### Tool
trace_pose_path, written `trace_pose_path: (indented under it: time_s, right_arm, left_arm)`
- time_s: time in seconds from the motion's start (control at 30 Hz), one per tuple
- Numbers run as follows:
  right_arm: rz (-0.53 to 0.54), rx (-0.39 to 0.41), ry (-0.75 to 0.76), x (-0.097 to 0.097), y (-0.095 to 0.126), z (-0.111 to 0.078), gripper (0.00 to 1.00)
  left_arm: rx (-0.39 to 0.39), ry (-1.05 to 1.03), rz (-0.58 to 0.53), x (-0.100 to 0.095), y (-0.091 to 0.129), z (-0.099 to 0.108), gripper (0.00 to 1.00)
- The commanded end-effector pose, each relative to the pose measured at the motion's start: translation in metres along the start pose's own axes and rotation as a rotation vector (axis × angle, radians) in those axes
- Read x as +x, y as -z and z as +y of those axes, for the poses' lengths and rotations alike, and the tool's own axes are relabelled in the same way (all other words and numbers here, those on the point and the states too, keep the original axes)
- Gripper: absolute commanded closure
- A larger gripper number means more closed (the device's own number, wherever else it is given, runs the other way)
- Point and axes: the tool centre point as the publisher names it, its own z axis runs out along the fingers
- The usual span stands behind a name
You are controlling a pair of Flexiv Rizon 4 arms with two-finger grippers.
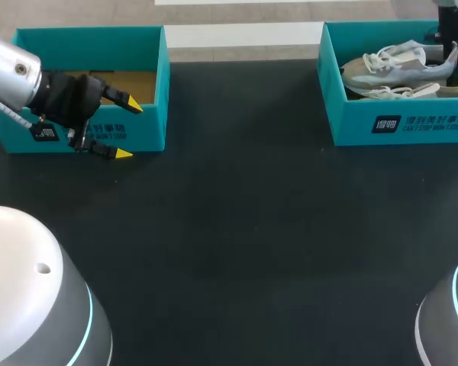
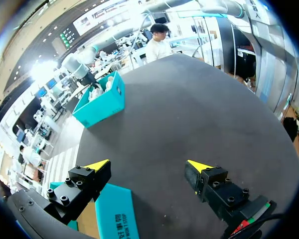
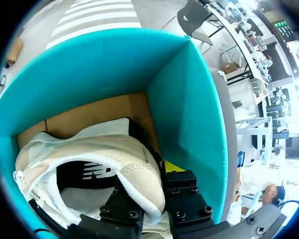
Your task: Take the shoe out of the shoebox, open the shoe tongue, remove and reinsert the insole, then place the shoe into the shoebox
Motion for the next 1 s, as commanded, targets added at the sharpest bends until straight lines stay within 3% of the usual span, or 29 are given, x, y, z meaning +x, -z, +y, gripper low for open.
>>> trace_pose_path:
  time_s: [0.03, 0.07, 0.23, 0.47, 0.8, 0.9, 1.0]
  right_arm:
    - [0.000, 0.015, 0.000, 0.002, -0.003, 0.009, 0.99]
    - [0.000, 0.015, 0.000, 0.002, -0.003, 0.009, 0.80]
    - [0.002, 0.015, -0.015, -0.002, -0.002, 0.007, 0.57]
    - [0.034, 0.002, -0.030, -0.001, 0.011, 0.000, 0.54]
    - [0.079, -0.053, -0.009, 0.005, 0.065, -0.022, 0.50]
    - [0.099, -0.062, -0.036, 0.006, 0.079, -0.034, 0.36]
    - [0.128, -0.061, -0.061, 0.012, 0.093, -0.048, 0.28]
  left_arm:
    - [-0.003, 0.000, 0.001, 0.001, 0.000, 0.000, 0.00]
    - [-0.003, 0.000, 0.001, 0.001, 0.000, 0.000, 0.00]
    - [-0.003, 0.000, 0.001, 0.001, 0.000, 0.000, 0.00]
    - [-0.003, 0.000, 0.001, 0.001, 0.000, 0.000, 0.00]
    - [-0.003, 0.000, 0.001, 0.001, 0.000, 0.000, 0.00]
    - [-0.003, 0.000, 0.001, 0.001, 0.000, 0.000, 0.00]
    - [-0.003, 0.000, 0.001, 0.001, 0.000, 0.000, 0.00]
